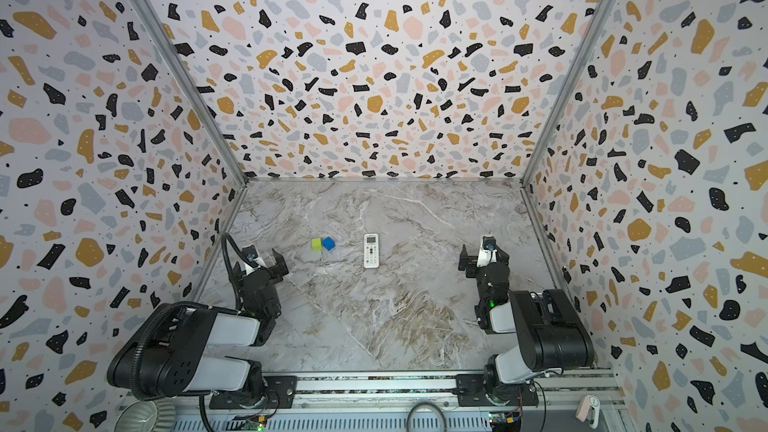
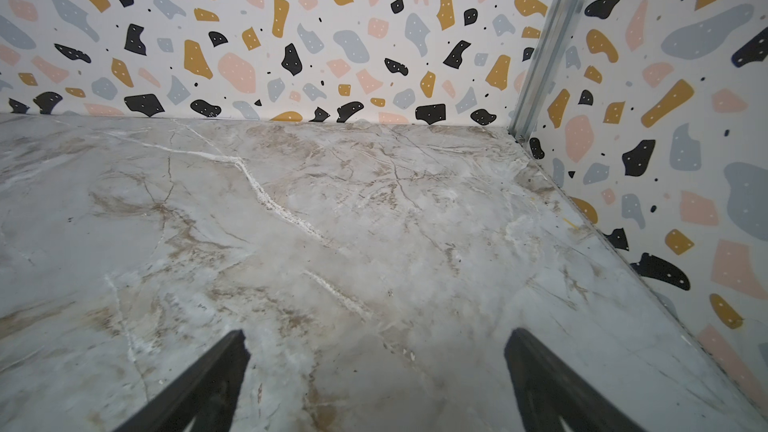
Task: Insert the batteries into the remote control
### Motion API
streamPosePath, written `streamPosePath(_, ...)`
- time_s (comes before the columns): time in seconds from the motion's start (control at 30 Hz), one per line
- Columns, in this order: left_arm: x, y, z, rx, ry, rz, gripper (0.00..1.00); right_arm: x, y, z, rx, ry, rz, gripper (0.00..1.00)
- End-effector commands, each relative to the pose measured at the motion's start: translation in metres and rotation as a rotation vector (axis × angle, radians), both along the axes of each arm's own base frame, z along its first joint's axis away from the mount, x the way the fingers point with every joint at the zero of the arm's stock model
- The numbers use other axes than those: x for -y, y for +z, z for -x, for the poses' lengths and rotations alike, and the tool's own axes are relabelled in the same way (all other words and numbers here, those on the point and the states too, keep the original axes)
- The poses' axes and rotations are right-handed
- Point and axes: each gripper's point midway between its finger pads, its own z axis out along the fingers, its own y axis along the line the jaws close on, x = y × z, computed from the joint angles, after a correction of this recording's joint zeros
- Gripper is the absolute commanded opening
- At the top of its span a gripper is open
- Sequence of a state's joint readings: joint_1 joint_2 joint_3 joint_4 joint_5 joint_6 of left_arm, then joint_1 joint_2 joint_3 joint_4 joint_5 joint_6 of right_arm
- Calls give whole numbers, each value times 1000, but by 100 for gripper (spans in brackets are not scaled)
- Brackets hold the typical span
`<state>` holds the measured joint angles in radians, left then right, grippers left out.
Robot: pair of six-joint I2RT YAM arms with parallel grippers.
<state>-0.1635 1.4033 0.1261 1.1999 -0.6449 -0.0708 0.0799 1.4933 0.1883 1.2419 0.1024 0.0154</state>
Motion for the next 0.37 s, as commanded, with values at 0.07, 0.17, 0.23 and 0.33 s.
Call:
streamPosePath(0.07, 0, 16, -5, 66, 2, 22, 100, 1, 10, -3, 34, -15, 15, 99)
streamPosePath(0.17, 0, 16, -5, 66, 2, 22, 99, 0, 9, -4, 28, -13, 13, 99)
streamPosePath(0.23, 0, 15, -5, 65, 2, 22, 99, 1, 8, -4, 27, -16, 14, 99)
streamPosePath(0.33, -1, 16, -4, 69, 4, 23, 100, 0, 9, -3, 30, -11, 16, 99)
